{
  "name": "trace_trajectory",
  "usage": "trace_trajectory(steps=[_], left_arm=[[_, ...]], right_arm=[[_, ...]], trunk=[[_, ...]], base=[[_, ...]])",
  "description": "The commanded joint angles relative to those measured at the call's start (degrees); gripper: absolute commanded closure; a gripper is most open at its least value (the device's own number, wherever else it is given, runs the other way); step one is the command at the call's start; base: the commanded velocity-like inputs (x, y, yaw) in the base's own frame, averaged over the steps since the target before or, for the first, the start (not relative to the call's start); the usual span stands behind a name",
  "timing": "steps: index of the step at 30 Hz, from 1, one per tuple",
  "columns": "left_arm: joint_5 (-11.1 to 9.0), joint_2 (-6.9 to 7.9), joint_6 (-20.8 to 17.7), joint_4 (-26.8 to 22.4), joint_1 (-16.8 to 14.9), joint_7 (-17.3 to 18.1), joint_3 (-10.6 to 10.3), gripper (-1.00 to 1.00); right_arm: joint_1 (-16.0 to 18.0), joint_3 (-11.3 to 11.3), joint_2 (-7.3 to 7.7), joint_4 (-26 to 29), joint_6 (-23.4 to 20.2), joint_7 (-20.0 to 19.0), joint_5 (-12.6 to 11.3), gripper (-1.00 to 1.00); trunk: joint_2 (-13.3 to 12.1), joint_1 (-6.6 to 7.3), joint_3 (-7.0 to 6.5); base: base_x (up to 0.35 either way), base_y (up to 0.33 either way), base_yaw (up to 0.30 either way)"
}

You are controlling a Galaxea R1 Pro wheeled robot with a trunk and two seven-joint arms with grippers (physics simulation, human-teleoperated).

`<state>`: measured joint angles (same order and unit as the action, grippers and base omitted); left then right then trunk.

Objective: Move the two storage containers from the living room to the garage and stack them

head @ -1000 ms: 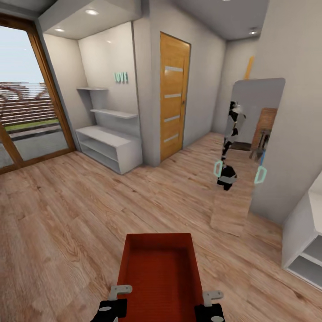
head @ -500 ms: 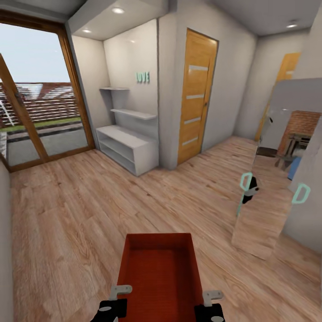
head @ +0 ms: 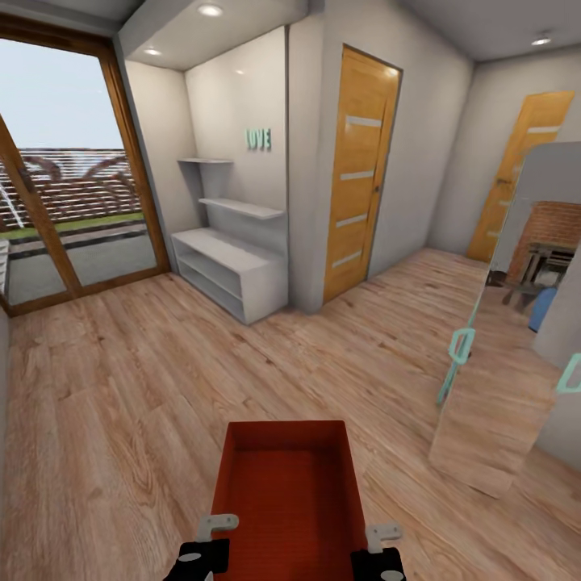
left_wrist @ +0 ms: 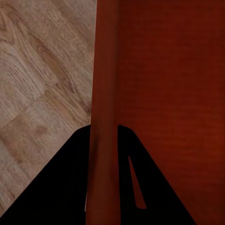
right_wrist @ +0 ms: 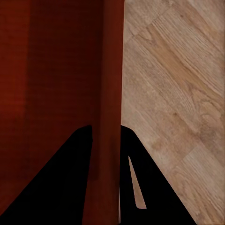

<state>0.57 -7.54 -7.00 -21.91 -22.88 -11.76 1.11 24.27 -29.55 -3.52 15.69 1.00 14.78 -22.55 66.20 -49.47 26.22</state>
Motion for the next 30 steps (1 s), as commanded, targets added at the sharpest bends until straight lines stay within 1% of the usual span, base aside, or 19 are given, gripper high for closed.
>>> trace_trajectory(steps=[1, 30], left_arm=[[-0.5, -0.11, -0.3, 0.0, 0.0, -0.2, -3.7, 1.0], [-0.5, -0.11, -0.3, -0.1, 0.0, -0.2, -3.7, 1.0]], right_arm=[[0.1, -0.6, 0.0, -0.1, 0.2, 0.3, -0.6, 1.0], [0.1, -0.6, 0.0, -0.2, 0.3, 0.3, -0.6, 1.0]], trunk=[[0.0, -0.03, 0.06], [0.0, -0.03, 0.06]], base=[[0.322, 0.0, 0.0], [0.322, 0.0, 0.0]])
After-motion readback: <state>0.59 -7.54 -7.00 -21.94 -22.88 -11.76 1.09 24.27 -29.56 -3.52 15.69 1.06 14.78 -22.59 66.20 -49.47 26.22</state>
